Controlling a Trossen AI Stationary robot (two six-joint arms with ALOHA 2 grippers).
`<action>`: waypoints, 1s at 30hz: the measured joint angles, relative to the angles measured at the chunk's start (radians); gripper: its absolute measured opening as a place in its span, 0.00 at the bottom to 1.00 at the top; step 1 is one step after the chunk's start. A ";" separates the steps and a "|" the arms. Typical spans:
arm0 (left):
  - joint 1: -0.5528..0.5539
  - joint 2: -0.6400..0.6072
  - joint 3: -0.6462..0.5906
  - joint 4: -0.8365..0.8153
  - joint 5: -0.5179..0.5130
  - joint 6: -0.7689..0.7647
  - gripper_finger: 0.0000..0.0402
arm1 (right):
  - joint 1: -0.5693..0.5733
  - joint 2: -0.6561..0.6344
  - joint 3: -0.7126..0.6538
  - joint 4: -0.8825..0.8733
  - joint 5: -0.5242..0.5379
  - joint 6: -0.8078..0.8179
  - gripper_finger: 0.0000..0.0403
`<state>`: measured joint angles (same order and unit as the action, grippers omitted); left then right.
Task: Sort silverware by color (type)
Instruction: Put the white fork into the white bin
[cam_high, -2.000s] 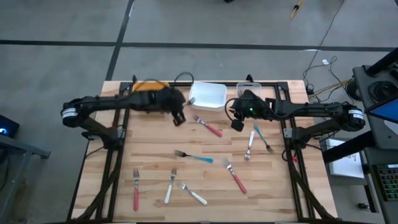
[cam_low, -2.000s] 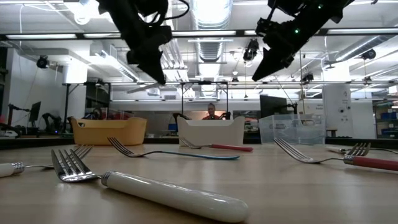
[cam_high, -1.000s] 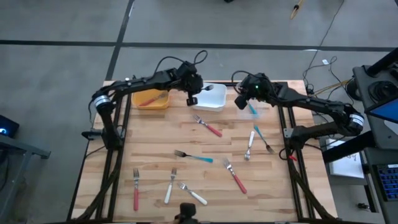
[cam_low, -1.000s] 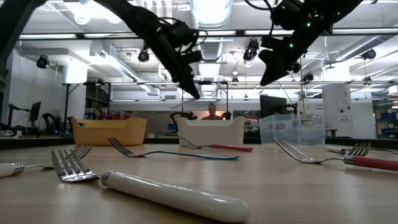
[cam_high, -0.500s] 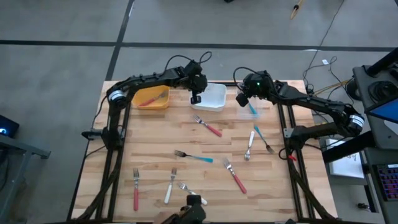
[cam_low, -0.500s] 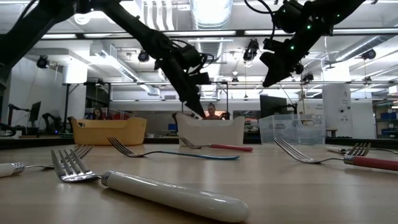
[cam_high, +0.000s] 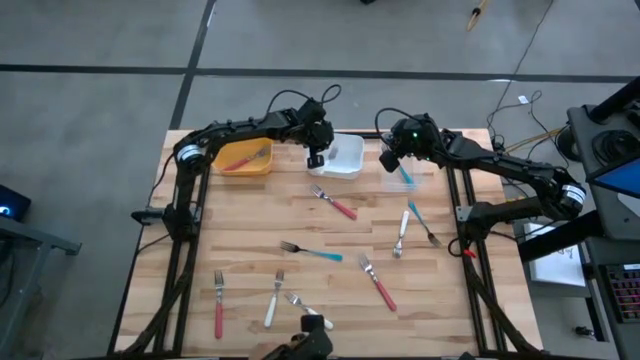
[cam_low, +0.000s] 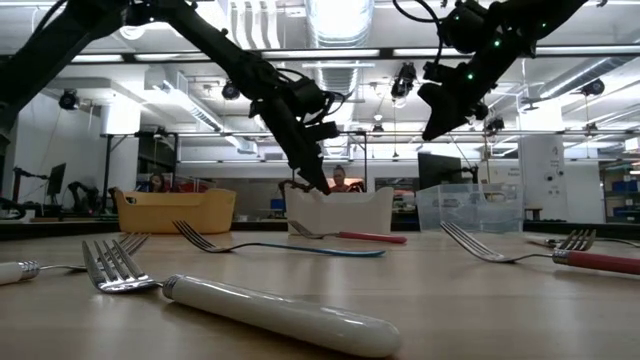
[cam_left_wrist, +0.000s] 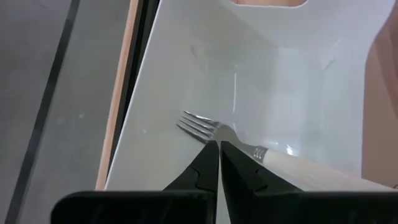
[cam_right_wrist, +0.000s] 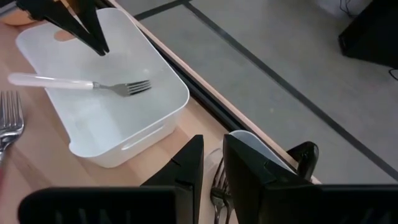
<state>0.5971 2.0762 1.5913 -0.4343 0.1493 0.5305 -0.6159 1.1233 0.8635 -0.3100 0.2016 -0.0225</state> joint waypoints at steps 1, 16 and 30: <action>-0.001 0.000 0.000 0.000 0.000 -0.011 0.00 | 0.000 0.000 0.000 -0.003 0.000 0.005 0.13; -0.005 -0.002 0.047 -0.109 0.079 -0.515 0.12 | 0.000 0.000 0.000 -0.030 0.000 0.025 0.13; -0.058 0.030 0.049 -0.110 -0.080 -0.577 0.36 | 0.000 0.000 -0.001 -0.040 0.000 0.004 0.13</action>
<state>0.5394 2.1058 1.6407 -0.5443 0.0689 -0.0461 -0.6159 1.1233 0.8627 -0.3497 0.2020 -0.0188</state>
